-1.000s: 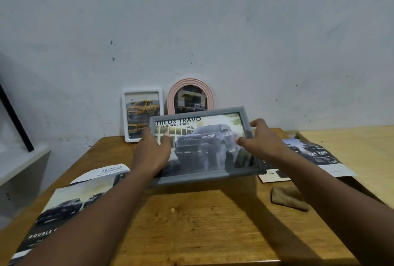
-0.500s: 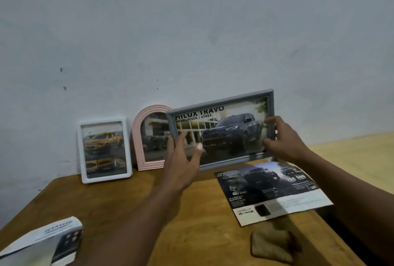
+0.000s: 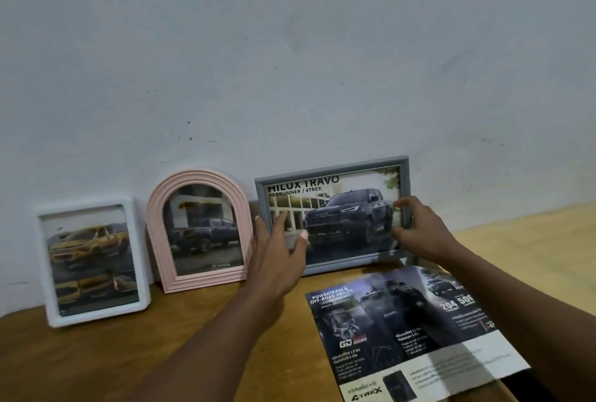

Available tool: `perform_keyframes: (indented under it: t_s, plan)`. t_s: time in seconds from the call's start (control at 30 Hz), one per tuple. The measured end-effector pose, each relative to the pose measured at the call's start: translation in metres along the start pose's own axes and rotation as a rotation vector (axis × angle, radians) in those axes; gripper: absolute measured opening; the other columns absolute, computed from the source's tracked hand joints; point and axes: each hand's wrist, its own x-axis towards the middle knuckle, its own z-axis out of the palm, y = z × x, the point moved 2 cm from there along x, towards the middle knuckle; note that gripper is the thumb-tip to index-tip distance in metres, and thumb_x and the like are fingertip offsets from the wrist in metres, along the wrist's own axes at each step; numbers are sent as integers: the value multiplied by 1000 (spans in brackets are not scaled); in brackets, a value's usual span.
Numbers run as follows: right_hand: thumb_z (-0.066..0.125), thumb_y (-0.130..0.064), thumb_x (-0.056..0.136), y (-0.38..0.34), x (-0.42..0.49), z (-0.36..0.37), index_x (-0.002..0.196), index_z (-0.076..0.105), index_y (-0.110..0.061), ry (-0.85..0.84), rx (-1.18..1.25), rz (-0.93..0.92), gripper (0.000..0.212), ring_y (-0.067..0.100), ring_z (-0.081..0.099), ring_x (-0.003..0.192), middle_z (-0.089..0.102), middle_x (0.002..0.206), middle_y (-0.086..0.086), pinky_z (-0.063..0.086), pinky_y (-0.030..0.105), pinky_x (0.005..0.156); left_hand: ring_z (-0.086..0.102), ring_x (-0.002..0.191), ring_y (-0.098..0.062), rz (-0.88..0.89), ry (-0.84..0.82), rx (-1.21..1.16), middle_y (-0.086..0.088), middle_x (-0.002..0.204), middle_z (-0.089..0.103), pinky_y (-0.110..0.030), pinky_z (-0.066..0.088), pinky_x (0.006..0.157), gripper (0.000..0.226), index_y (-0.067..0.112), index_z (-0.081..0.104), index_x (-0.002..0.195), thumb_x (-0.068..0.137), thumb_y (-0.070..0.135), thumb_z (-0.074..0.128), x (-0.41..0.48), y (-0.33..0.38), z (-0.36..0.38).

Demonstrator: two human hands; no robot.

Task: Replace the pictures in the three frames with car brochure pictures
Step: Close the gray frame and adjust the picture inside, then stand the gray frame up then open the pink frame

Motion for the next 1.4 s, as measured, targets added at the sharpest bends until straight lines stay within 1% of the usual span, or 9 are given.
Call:
perform_keyframes:
  t_s: [0.13,0.23,0.37,0.5,0.63,0.77,0.97,1.13,1.4]
  plan:
    - [68,-27,74,-2,9,16,127,49,-22,-11,13,46,57,25,60,75,58,104,16,45,29,55,7,155,-36,18,-23,20,-2,168,-20,-57,22,121,66,43,11,160,101,59,39,6,-9,5]
    - [63,-49,59,-1,17,20,124,49,-27,-3,38,60,70,31,63,87,59,108,14,57,46,75,10,155,-36,29,-57,37,1,166,-29,-58,25,119,70,43,6,161,101,59,39,7,-10,7]
    - [71,-31,76,-6,10,19,132,45,-22,-21,23,79,63,32,62,96,57,118,15,54,48,85,2,156,-32,46,-56,50,3,165,-31,-56,23,120,71,40,3,161,102,58,39,4,-9,4]
    - [67,-39,69,-13,-2,16,133,44,-23,-8,9,58,70,34,61,102,57,123,16,54,52,88,-6,156,-26,76,-12,86,6,167,-24,-52,18,121,70,36,6,162,103,55,39,-7,-6,-8]
    - [67,-19,86,-57,-23,17,125,50,-19,-3,29,-56,42,26,60,97,58,116,9,54,42,80,-5,156,-28,68,0,113,2,170,-11,-55,15,121,69,34,6,162,104,54,39,-19,-12,-37]
    - [62,-12,93,-121,-48,42,122,49,-21,-169,107,-178,33,4,57,91,56,108,-2,46,16,65,-1,156,-28,3,73,80,0,170,-1,-53,15,123,69,30,9,162,104,52,40,-29,-37,-78]
    - [65,-19,92,-188,-68,121,134,47,-24,-237,157,-283,45,19,53,124,55,133,0,48,25,87,22,152,-27,-92,168,1,3,169,9,-52,29,120,68,30,15,160,103,51,45,-42,-101,-118]
    - [60,-17,96,-216,-51,153,138,43,-26,-114,271,-302,46,1,56,85,51,117,-10,45,10,54,11,155,-27,-87,184,48,5,170,-4,-53,25,121,69,31,9,161,103,51,41,-34,-127,-134]
    - [59,-14,93,-223,-19,175,132,42,-25,-28,271,-323,44,5,59,89,58,115,1,51,22,68,5,155,-26,-76,298,83,1,169,-18,-48,23,119,68,34,-4,161,105,53,30,-6,-115,-140]
